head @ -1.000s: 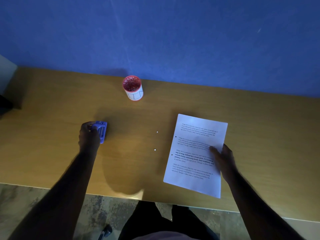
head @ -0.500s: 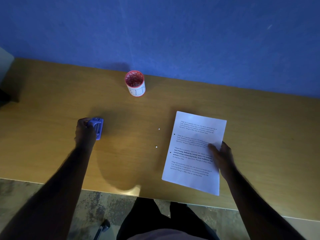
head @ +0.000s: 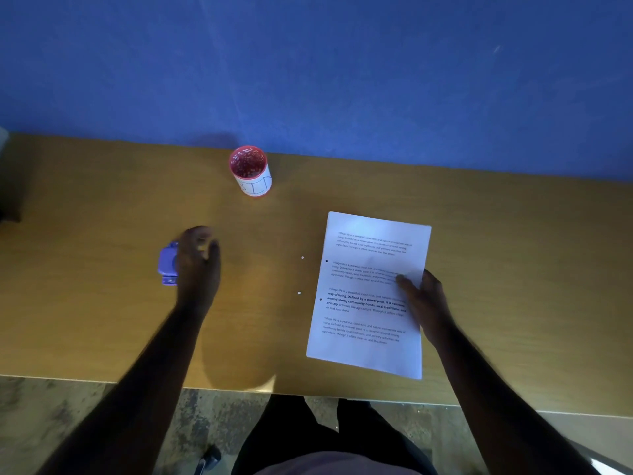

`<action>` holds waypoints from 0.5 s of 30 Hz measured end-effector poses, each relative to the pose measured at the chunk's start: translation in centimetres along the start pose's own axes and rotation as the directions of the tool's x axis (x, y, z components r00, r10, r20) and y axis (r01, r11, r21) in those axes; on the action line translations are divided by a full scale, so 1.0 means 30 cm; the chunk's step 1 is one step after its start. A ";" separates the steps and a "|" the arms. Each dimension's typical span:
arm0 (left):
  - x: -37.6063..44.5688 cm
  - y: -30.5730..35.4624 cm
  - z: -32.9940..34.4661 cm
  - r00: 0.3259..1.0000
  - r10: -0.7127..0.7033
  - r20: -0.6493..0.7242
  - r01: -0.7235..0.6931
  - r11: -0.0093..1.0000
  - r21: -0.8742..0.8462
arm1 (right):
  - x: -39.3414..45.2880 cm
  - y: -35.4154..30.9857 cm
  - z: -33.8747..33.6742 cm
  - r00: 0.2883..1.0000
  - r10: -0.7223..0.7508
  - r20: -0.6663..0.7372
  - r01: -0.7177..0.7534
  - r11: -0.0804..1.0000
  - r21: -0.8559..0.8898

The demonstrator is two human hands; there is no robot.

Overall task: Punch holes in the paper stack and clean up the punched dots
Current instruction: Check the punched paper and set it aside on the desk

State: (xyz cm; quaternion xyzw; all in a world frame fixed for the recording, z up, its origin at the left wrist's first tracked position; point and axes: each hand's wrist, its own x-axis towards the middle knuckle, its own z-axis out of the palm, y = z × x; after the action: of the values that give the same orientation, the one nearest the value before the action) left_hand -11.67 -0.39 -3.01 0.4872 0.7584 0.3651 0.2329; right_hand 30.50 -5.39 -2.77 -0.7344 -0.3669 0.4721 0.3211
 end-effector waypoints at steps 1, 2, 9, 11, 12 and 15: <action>-0.034 0.045 0.038 0.995 -0.015 0.101 0.027 0.992 -0.125 | -0.003 -0.009 0.000 1.000 -0.005 0.007 0.005 1.000 0.002; -0.076 0.102 0.075 0.977 -0.030 0.212 0.076 0.974 -0.212 | -0.008 -0.019 -0.001 1.000 -0.010 0.014 0.009 1.000 0.009; -0.320 0.328 0.294 0.679 -0.170 0.714 0.554 0.756 -0.347 | -0.049 -0.051 -0.040 0.989 -0.046 0.142 0.030 0.993 0.112; -0.366 0.360 0.308 0.602 -0.136 0.787 0.614 0.709 -0.347 | -0.062 -0.042 -0.066 0.984 -0.043 0.171 0.023 0.993 0.119; -0.380 0.372 0.312 0.587 -0.137 0.798 0.621 0.708 -0.335 | -0.070 -0.037 -0.080 0.984 -0.044 0.174 0.024 0.993 0.114; -0.408 0.395 0.335 0.603 -0.139 0.786 0.575 0.758 -0.307 | -0.089 -0.026 -0.124 0.983 -0.059 0.173 0.044 0.995 0.091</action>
State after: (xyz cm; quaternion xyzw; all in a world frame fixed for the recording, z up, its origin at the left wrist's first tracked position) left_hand 7.31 -5.15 -0.07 0.3345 0.5549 0.2809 0.7080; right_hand 33.02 -7.72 0.39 -0.6656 -0.3918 0.5419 0.3314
